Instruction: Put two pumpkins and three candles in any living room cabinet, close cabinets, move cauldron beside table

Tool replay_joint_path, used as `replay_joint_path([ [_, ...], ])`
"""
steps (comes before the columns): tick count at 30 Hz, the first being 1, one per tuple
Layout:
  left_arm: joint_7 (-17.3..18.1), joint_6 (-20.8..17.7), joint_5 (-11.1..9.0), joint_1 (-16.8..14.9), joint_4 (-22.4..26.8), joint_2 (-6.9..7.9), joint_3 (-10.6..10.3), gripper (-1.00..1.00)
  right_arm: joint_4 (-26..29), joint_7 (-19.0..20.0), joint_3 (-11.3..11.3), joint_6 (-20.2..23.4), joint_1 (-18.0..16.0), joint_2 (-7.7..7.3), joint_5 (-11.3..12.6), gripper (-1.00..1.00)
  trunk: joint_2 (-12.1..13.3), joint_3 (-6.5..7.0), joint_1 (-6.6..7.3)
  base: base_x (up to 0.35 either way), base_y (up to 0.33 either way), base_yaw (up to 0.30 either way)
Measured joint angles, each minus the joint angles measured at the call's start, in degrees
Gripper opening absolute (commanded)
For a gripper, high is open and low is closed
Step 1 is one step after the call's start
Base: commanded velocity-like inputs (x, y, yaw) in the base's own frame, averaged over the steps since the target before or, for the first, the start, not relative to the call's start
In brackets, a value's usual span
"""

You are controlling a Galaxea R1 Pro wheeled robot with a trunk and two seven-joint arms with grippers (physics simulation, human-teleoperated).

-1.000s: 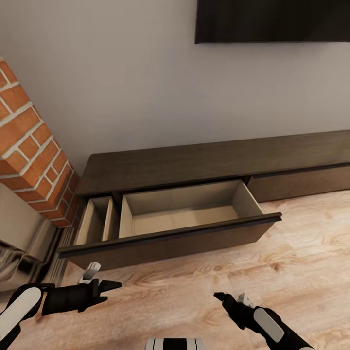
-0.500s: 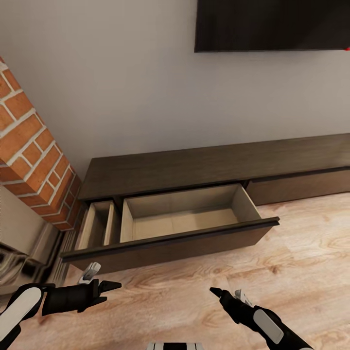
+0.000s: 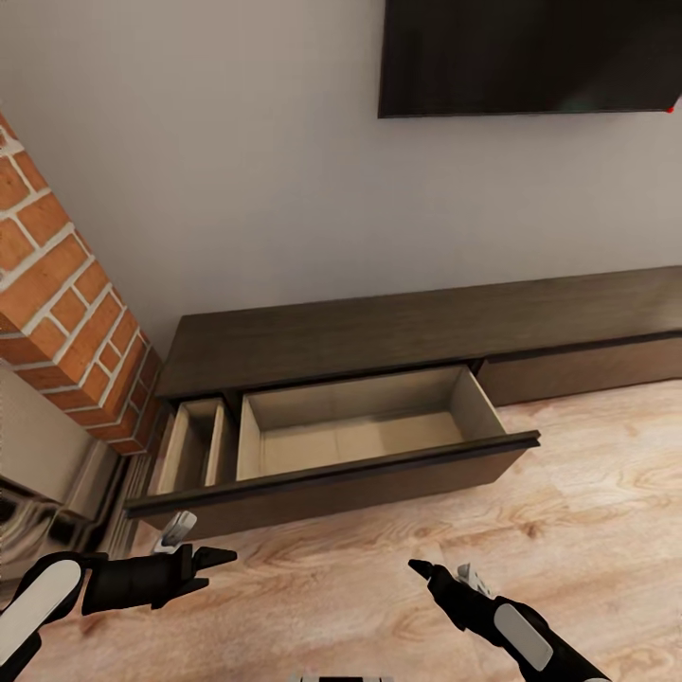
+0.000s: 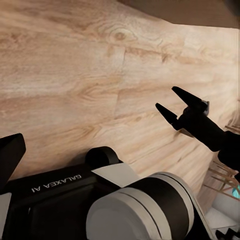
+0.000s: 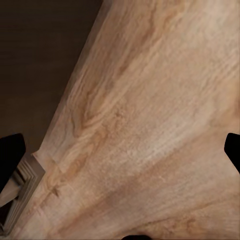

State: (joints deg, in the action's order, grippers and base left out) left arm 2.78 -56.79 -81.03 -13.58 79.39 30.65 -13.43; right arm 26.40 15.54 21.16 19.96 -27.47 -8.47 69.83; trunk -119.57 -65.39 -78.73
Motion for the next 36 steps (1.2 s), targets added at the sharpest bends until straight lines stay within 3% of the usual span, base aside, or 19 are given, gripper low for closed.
replay_joint_path([
  [8,-1.57,0.01,0.17,0.00,-0.11,-0.06,-0.01,1.00,-0.05,-0.92,0.04,0.33,0.00,0.07,-0.02,1.00,3.21,1.44,1.76,0.000,0.000,0.000],
  [16,-3.88,0.01,0.35,-0.01,-0.09,-0.91,-0.02,1.00,0.01,-5.48,0.19,0.27,0.00,0.09,-0.10,1.00,6.42,2.87,3.49,-0.124,0.000,0.000],
  [26,-4.59,0.09,0.86,-0.02,-0.13,-1.22,-0.03,1.00,-0.03,-6.06,0.11,0.06,0.00,-0.41,-0.08,1.00,10.43,4.67,5.71,-0.065,0.000,0.000],
  [31,-8.58,0.07,0.97,-0.02,0.11,-1.69,0.04,1.00,-0.08,-6.41,0.11,0.04,0.00,-0.44,-0.47,1.00,12.44,5.57,6.81,-0.002,0.000,0.000],
  [34,-12.48,0.06,1.23,-0.05,0.34,-3.44,0.00,1.00,-0.12,-7.64,0.11,0.03,0.00,-0.42,-1.83,1.00,13.64,6.10,7.47,0.000,0.000,0.000],
  [36,-16.69,0.05,1.49,-0.19,0.40,-5.35,-0.02,1.00,-0.13,-9.62,0.12,0.02,0.00,-0.31,-2.86,1.00,14.44,6.46,7.91,0.000,0.000,0.000],
])
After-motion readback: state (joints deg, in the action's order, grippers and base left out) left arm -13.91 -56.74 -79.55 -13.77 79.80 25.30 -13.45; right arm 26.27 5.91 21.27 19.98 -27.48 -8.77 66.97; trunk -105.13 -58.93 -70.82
